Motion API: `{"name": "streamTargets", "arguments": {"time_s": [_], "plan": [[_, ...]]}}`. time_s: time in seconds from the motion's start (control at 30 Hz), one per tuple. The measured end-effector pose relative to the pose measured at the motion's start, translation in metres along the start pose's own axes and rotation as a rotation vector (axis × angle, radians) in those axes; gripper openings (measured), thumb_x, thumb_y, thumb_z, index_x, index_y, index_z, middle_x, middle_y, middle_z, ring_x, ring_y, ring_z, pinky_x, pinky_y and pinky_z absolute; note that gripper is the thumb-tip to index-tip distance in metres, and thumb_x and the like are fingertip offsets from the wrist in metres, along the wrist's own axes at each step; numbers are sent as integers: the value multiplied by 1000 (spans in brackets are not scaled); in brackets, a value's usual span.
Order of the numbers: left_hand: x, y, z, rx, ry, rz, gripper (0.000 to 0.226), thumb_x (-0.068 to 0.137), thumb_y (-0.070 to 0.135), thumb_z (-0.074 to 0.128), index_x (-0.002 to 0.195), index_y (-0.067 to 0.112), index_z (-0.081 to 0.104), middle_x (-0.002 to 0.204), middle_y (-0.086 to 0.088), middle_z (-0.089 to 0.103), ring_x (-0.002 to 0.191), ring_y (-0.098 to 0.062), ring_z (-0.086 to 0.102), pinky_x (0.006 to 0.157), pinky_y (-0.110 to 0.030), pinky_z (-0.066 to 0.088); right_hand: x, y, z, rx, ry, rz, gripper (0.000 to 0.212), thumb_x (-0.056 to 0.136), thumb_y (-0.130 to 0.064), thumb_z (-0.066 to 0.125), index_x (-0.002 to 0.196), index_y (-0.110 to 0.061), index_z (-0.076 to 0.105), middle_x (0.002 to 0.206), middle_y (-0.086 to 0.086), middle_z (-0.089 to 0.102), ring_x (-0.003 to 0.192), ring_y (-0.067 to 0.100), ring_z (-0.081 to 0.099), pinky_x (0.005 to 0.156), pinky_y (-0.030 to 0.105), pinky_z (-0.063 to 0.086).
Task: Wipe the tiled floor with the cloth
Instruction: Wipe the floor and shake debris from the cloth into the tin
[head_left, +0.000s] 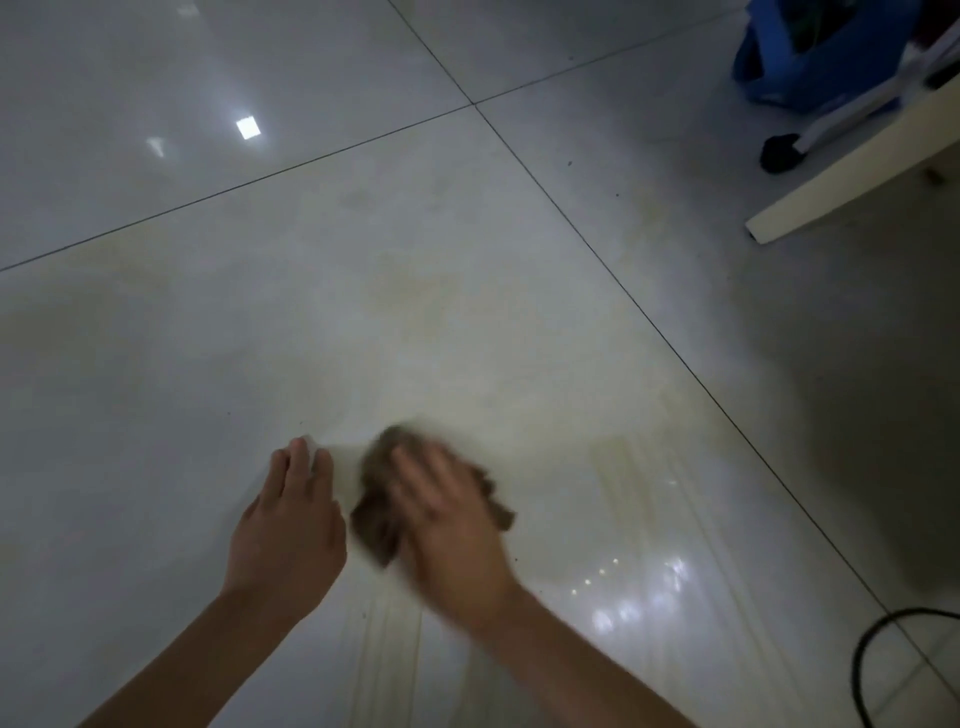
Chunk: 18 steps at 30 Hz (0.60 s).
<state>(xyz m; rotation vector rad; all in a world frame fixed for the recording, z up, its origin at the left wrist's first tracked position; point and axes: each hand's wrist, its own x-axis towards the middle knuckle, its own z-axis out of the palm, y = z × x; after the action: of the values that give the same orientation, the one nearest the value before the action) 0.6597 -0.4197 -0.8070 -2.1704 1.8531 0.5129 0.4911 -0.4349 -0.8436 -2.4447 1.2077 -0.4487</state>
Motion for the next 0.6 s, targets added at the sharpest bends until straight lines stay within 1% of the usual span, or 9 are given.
{"name": "streamTargets", "arguments": {"time_s": [0.07,0.13,0.2,0.23,0.3,0.37,0.43,0.53,0.6], "plan": [[0,-1,-4,20,-15,14,59,97,22,43,150,3,25,159,-18,15,146,-31,18,111,-39,34,-7,4,-3,25,-134,-229,49,87,-10,58,136,-11,54,149,7,44,142,33,32,116,49,27],[1,-4,-7,-1,17,35,55,89,12,59,139,-5,44,149,-25,35,137,-38,37,96,-47,48,-5,47,-26,53,-156,-251,45,84,1,63,129,-4,60,142,14,50,135,37,43,109,50,38],[1,-4,-9,8,46,45,49,84,9,67,129,-7,55,139,-27,48,126,-41,50,81,-49,55,-9,110,-61,49,-46,-37,40,81,8,62,121,7,62,135,27,51,128,46,46,105,56,39],[2,-3,-10,34,37,42,47,88,13,62,130,-6,54,140,-26,47,127,-39,49,82,-47,55,-13,144,-82,12,10,95,40,80,9,57,120,10,60,134,31,49,128,49,44,107,56,36],[4,0,-11,57,41,50,43,95,17,45,130,-6,53,140,-26,45,127,-39,48,80,-46,55,-21,194,-120,-38,76,355,50,76,4,44,124,12,56,139,32,45,133,49,39,113,48,29],[2,0,-10,33,26,44,48,87,18,41,121,-11,58,131,-30,51,118,-43,54,71,-48,57,-11,211,-126,-87,183,580,58,79,-5,38,134,9,49,147,27,38,140,43,29,118,36,20],[0,0,-8,15,56,46,49,88,19,38,124,-10,56,134,-29,49,122,-41,51,75,-49,57,17,194,-106,-139,222,655,58,87,-7,43,144,3,38,155,23,26,146,38,16,121,30,8],[2,-9,-2,-75,117,33,47,97,20,40,142,8,44,154,-10,32,142,-24,32,97,-43,47,54,122,-58,-115,150,470,62,93,-14,45,150,-3,25,159,18,13,149,29,5,120,31,-9],[-2,-16,-1,-195,126,1,52,98,21,41,149,18,34,159,3,23,145,-16,25,104,-38,40,57,61,-24,-55,50,295,58,91,-12,49,146,-1,34,157,20,19,148,36,10,121,39,-3]]}}
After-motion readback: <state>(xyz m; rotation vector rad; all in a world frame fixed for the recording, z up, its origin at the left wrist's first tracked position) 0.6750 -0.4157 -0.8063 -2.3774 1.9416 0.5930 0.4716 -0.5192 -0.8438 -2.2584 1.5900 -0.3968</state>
